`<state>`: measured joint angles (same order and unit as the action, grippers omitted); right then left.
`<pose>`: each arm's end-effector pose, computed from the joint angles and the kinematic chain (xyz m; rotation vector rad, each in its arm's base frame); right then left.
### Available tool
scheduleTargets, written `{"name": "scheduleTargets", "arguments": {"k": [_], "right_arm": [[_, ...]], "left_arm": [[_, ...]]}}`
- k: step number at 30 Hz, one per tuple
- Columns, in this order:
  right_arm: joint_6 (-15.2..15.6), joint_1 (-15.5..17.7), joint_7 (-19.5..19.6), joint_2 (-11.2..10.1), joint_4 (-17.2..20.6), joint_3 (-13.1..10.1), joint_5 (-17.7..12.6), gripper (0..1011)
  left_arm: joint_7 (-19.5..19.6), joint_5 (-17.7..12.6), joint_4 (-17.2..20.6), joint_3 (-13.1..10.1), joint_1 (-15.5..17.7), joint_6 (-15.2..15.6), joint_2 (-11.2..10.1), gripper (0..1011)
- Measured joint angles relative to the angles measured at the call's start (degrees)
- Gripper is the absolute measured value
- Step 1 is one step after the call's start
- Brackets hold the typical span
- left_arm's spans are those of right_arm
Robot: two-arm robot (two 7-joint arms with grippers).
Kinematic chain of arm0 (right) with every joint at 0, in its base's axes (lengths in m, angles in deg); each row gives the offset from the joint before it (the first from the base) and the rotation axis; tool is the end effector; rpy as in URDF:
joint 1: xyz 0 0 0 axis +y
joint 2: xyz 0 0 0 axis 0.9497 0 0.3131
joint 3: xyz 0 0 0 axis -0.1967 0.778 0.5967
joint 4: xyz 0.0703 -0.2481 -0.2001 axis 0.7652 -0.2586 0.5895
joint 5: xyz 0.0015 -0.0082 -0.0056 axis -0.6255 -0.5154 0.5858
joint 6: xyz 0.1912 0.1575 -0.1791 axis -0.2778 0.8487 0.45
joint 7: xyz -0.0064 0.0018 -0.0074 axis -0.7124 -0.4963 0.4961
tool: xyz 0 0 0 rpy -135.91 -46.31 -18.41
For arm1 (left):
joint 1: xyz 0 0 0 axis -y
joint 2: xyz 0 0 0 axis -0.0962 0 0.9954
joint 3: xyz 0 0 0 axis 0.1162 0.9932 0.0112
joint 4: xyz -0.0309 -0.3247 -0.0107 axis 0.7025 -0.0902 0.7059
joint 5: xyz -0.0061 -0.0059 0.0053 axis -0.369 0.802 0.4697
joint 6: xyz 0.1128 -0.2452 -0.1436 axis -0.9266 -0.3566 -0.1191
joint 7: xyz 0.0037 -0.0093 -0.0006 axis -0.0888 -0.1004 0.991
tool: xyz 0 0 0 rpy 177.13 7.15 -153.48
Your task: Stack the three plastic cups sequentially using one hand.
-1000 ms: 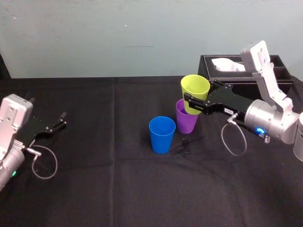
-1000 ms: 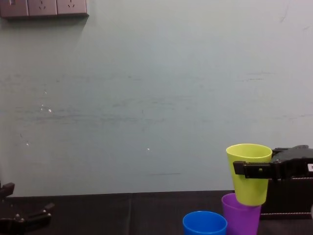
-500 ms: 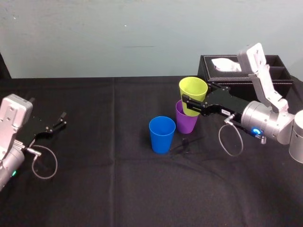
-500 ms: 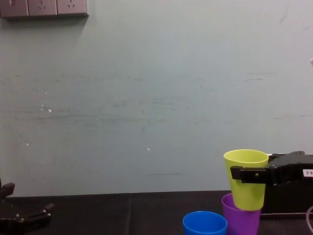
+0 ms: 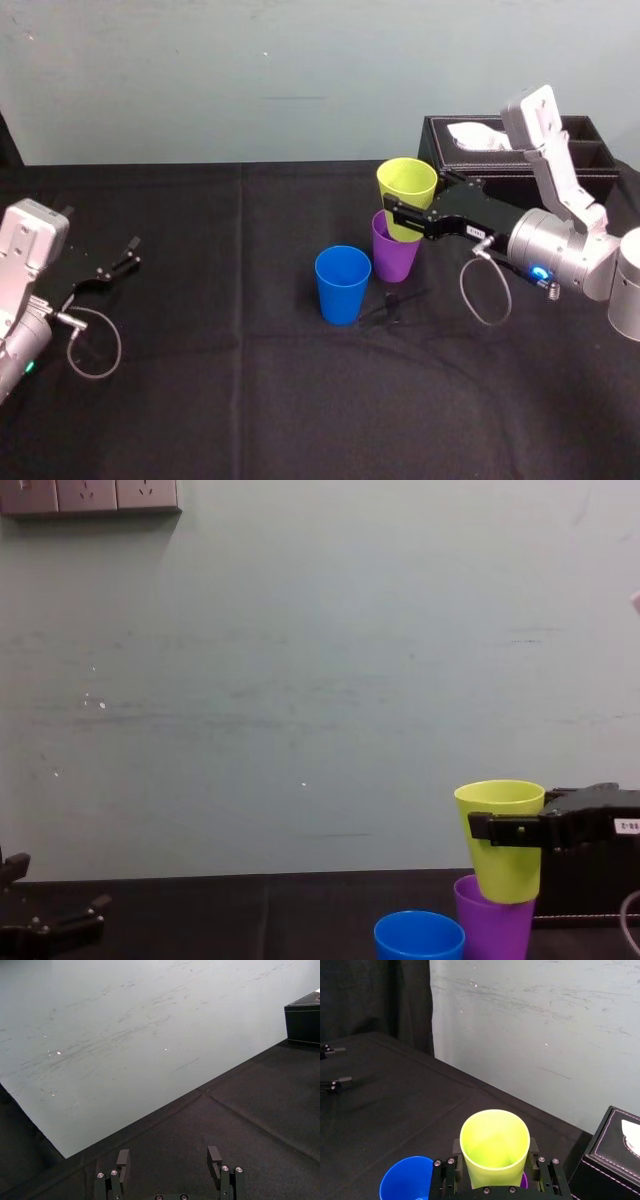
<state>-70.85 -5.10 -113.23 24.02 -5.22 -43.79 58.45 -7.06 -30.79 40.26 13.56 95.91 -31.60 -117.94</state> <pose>0.4307 -0.0704 -0.2509 -0.2313 -0.0155 -0.8883 0.3610 0.1041 -0.3310 0.3047 -0.2849 1.2480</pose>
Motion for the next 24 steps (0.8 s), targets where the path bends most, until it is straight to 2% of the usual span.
{"name": "scheduleTargets", "arguments": {"k": [19, 24], "right_arm": [[-2.1, -1.7, -0.6, 1.6, -5.0, 1.0, 0.9, 738], [-2.2, -1.7, -0.7, 1.7, -5.1, 1.0, 1.0, 738]], "left_arm": [[0.0, 0.0, 0.0, 0.0, 0.0, 0.0, 0.0, 1010], [0.0, 0.0, 0.0, 0.0, 0.0, 0.0, 0.0, 1010]]}}
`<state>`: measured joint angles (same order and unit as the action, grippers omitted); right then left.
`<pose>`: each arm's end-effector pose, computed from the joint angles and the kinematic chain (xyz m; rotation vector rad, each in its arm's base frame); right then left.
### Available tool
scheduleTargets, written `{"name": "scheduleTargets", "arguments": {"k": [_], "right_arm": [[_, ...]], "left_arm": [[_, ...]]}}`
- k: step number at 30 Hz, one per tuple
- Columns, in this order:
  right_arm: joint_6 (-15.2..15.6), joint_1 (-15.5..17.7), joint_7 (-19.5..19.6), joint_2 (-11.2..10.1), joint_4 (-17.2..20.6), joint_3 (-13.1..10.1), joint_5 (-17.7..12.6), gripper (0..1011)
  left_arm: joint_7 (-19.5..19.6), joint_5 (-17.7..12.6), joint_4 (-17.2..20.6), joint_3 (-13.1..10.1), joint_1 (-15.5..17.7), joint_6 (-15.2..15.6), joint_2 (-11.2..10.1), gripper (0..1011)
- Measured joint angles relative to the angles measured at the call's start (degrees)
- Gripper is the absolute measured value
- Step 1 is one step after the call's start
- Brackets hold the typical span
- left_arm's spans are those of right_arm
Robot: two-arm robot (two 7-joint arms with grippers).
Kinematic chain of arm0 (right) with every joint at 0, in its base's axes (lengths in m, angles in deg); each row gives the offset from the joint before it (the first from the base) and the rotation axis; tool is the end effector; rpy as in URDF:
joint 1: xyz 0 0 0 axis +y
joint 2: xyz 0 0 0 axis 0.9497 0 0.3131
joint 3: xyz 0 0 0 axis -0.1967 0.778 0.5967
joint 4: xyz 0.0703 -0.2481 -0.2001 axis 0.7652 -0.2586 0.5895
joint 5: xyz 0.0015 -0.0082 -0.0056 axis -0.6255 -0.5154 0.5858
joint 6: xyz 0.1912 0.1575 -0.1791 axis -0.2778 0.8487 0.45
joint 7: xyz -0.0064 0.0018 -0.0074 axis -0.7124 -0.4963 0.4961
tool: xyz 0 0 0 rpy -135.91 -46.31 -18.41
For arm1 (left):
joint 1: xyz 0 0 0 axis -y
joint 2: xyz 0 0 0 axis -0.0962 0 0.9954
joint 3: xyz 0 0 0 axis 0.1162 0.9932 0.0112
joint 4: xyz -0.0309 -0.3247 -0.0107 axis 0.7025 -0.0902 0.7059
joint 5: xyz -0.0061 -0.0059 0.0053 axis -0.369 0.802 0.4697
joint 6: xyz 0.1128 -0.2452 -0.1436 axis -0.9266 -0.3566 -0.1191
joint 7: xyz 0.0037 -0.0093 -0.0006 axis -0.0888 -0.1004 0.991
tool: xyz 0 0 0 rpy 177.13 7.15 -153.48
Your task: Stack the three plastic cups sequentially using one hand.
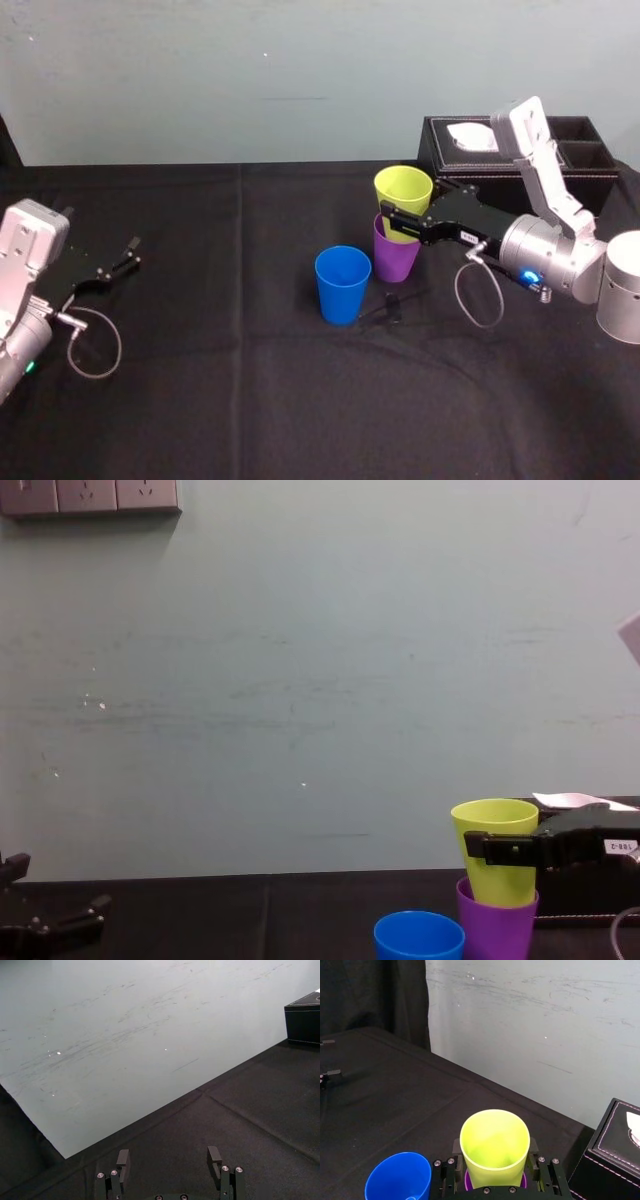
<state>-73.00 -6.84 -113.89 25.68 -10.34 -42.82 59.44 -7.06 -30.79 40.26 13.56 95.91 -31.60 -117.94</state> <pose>0.4422 -0.0683 -0.2659 -0.2401 -0.0037 -0.8911 0.3610 0.1041 -0.3310 0.3047 -0.2849 1.2480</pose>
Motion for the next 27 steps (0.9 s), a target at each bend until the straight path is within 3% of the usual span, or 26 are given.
{"name": "scheduleTargets", "arguments": {"k": [7, 19, 27], "right_arm": [[0.1, 0.0, 0.0, -0.1, 0.2, 0.0, 0.0, 738], [0.2, 0.0, 0.0, -0.1, 0.4, 0.0, 0.0, 1003], [0.3, 0.1, 0.0, -0.1, 0.4, 0.0, -0.1, 1003]], "left_arm": [[0.0, 0.0, 0.0, 0.0, 0.0, 0.0, 0.0, 1010], [0.0, 0.0, 0.0, 0.0, 0.0, 0.0, 0.0, 1010], [0.0, 0.0, 0.0, 0.0, 0.0, 0.0, 0.0, 1010]]}}
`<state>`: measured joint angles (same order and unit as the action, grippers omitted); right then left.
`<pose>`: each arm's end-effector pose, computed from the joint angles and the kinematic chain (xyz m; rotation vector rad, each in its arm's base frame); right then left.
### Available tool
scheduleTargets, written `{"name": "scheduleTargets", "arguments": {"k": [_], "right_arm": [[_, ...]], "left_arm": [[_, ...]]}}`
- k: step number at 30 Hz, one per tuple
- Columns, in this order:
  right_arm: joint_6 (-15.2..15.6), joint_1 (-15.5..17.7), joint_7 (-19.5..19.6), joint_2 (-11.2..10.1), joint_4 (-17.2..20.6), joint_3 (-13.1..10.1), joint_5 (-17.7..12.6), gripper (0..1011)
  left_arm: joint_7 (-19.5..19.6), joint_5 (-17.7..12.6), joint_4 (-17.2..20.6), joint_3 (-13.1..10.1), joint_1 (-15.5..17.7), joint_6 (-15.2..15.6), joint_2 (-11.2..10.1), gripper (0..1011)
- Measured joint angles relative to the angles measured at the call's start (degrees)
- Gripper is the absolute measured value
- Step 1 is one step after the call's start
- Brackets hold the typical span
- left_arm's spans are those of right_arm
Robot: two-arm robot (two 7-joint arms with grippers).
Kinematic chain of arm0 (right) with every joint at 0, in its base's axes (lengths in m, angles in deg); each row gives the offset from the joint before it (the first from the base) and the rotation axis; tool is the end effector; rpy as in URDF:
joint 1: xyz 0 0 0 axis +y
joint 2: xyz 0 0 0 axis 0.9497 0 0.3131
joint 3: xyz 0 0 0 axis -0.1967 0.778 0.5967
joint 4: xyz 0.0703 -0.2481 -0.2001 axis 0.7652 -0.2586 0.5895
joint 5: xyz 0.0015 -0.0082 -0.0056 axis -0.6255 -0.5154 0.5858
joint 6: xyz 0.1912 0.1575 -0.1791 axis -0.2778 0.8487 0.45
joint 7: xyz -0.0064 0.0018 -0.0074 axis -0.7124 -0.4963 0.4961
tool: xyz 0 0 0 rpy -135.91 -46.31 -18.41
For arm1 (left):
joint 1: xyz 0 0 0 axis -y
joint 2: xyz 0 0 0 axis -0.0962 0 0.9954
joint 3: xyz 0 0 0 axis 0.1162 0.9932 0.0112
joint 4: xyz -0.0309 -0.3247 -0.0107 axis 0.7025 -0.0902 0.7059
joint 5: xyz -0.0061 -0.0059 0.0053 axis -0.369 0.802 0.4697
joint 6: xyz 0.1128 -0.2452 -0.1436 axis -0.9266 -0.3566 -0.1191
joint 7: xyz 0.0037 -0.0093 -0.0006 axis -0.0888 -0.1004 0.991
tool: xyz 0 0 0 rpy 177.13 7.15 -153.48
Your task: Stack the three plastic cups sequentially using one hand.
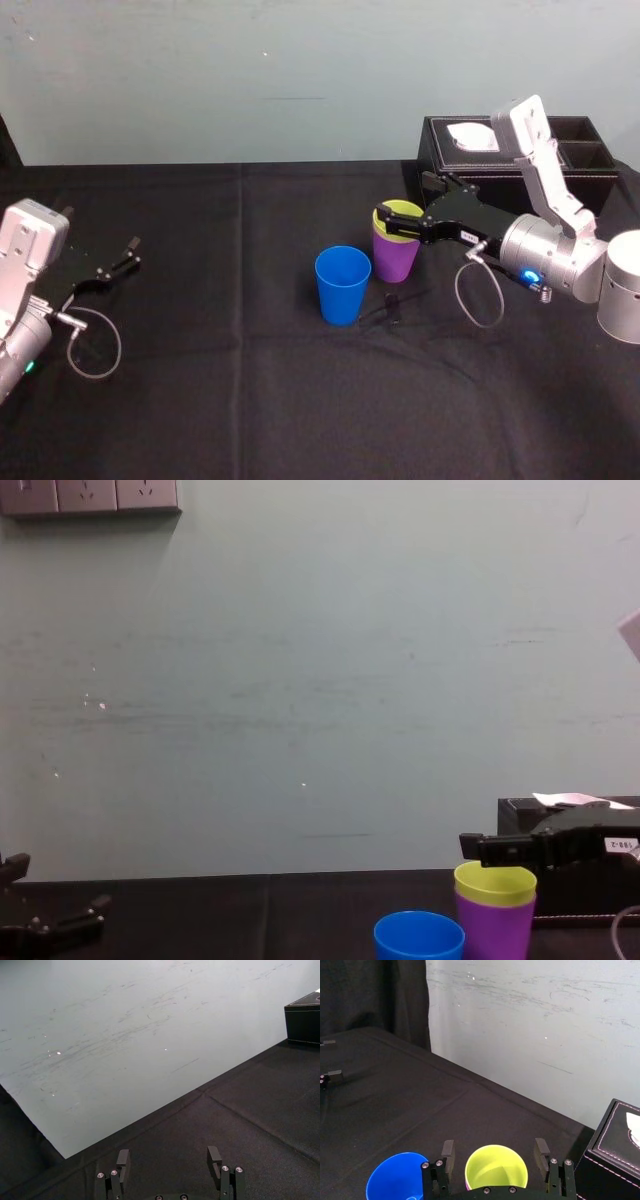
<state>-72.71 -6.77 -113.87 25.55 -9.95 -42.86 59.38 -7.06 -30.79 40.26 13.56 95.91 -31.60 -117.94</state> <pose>0.4417 -0.0684 -0.2644 -0.2409 -0.0039 -0.8902 0.3610 0.1041 -0.3310 0.3047 -0.2849 1.2480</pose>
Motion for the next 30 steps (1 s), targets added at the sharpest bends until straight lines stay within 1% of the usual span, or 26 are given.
{"name": "scheduleTargets", "arguments": {"k": [6, 7, 8, 11, 12, 13, 17, 20, 21, 22, 26, 30], "right_arm": [[0.1, 0.1, 0.0, -0.1, 0.2, 0.0, 0.0, 1003], [0.3, 0.5, 0.0, -0.4, 1.1, 0.0, 0.1, 1003], [0.3, 0.5, 0.0, -0.4, 1.1, 0.0, 0.1, 1003], [0.9, 2.0, 0.0, -1.7, 3.9, -0.4, -0.1, 1003], [0.9, 2.0, 0.0, -1.7, 3.9, -0.4, -0.1, 1003], [1.3, 2.8, -0.3, -2.4, 5.1, -0.8, -0.3, 1003], [1.8, 5.0, -0.8, -4.0, 8.1, -1.5, -1.4, 1003], [1.7, 7.7, -1.3, -5.7, 11.0, -2.2, -2.5, 1003], [1.7, 7.7, -1.3, -5.7, 11.0, -2.2, -2.5, 1003], [1.5, 8.7, -1.6, -6.3, 12.0, -2.3, -2.9, 1003], [1.0, 11.1, -2.1, -7.6, 14.0, -2.1, -3.7, 1003], [0.7, 12.3, -2.2, -7.9, 14.5, -1.7, -4.0, 1003]], "left_arm": [[0.0, 0.0, 0.0, 0.0, 0.0, 0.0, 0.0, 1010], [0.0, 0.0, 0.0, 0.0, 0.0, 0.0, 0.0, 1010], [0.0, 0.0, 0.0, 0.0, 0.0, 0.0, 0.0, 1010], [0.0, 0.0, 0.0, 0.0, 0.0, 0.0, 0.0, 1010], [0.0, 0.0, 0.0, 0.0, 0.0, 0.0, 0.0, 1010], [0.0, 0.0, 0.0, 0.0, 0.0, 0.0, 0.0, 1010], [0.0, 0.0, 0.0, 0.0, 0.0, 0.0, 0.0, 1010], [0.0, 0.0, 0.0, 0.0, 0.0, 0.0, 0.0, 1010], [0.0, 0.0, 0.0, 0.0, 0.0, 0.0, 0.0, 1010], [0.0, 0.0, 0.0, 0.0, 0.0, 0.0, 0.0, 1010], [0.0, 0.0, 0.0, 0.0, 0.0, 0.0, 0.0, 1010], [0.0, 0.0, 0.0, 0.0, 0.0, 0.0, 0.0, 1010]]}}
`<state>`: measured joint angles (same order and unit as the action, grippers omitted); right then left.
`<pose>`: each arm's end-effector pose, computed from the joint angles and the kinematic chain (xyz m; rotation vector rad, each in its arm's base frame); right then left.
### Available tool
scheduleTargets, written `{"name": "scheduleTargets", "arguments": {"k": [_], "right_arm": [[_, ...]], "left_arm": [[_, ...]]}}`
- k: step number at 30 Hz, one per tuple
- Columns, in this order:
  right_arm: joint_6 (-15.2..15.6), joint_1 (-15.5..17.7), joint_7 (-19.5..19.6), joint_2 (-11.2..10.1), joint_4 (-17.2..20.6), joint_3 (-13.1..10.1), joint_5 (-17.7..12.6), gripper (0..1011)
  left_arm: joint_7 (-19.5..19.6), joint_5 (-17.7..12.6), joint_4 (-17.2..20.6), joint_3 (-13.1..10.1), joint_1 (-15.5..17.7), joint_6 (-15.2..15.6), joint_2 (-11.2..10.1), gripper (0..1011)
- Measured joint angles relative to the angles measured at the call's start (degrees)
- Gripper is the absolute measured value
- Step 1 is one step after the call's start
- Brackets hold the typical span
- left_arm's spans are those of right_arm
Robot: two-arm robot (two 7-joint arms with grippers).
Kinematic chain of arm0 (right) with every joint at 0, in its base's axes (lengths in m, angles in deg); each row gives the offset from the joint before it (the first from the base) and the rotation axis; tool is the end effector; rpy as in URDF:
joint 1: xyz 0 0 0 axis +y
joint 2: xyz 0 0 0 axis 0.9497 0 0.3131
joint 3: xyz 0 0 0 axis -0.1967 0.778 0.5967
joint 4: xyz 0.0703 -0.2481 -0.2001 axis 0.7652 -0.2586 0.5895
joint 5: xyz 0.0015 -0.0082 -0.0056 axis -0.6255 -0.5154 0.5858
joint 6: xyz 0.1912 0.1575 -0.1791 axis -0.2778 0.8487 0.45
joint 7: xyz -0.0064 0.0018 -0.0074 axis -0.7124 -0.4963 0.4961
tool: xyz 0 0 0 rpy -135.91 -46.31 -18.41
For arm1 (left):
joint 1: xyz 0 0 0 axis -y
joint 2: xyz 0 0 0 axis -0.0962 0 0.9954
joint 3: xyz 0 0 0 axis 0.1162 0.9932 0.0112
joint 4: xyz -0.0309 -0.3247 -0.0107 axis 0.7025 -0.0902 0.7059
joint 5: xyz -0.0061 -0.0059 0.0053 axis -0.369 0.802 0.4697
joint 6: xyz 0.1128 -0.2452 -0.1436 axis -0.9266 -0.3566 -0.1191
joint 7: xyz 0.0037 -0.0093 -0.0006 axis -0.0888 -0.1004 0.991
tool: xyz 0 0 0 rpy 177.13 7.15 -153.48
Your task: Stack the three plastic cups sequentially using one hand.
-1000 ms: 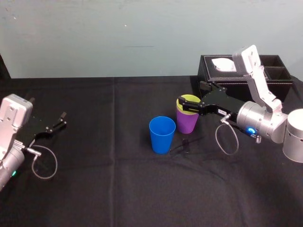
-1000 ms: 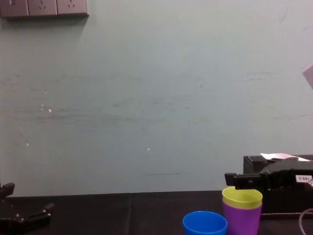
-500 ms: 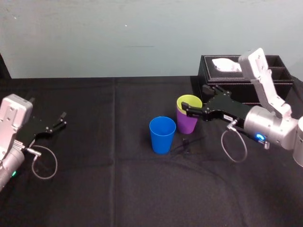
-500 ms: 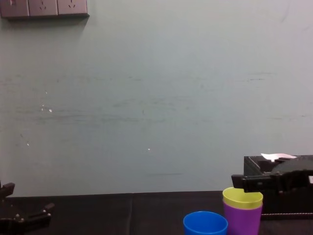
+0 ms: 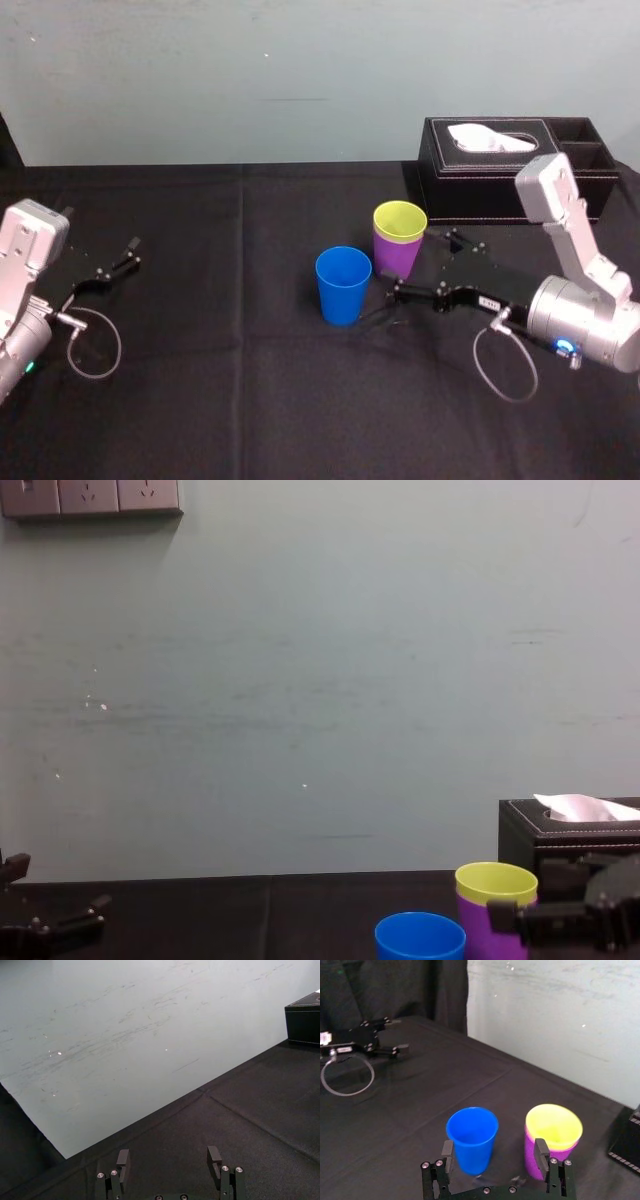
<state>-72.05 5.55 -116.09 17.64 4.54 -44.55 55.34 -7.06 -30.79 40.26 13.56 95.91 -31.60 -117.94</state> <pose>0.3718 -0.0864 -0.2700 -0.2543 0.0149 -0.7781 0.3610 0.1041 -0.3310 0.3047 -0.2849 1.2480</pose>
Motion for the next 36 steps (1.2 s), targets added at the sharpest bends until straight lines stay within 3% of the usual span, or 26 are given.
{"name": "scheduleTargets", "arguments": {"k": [13, 36], "right_arm": [[-1.4, 2.1, 0.5, 0.9, -1.2, 2.8, 0.7, 1003], [-2.9, -0.8, 1.1, 5.6, -8.2, 5.4, 4.4, 1003]], "left_arm": [[0.0, 0.0, 0.0, 0.0, 0.0, 0.0, 0.0, 1010], [0.0, 0.0, 0.0, 0.0, 0.0, 0.0, 0.0, 1010]]}}
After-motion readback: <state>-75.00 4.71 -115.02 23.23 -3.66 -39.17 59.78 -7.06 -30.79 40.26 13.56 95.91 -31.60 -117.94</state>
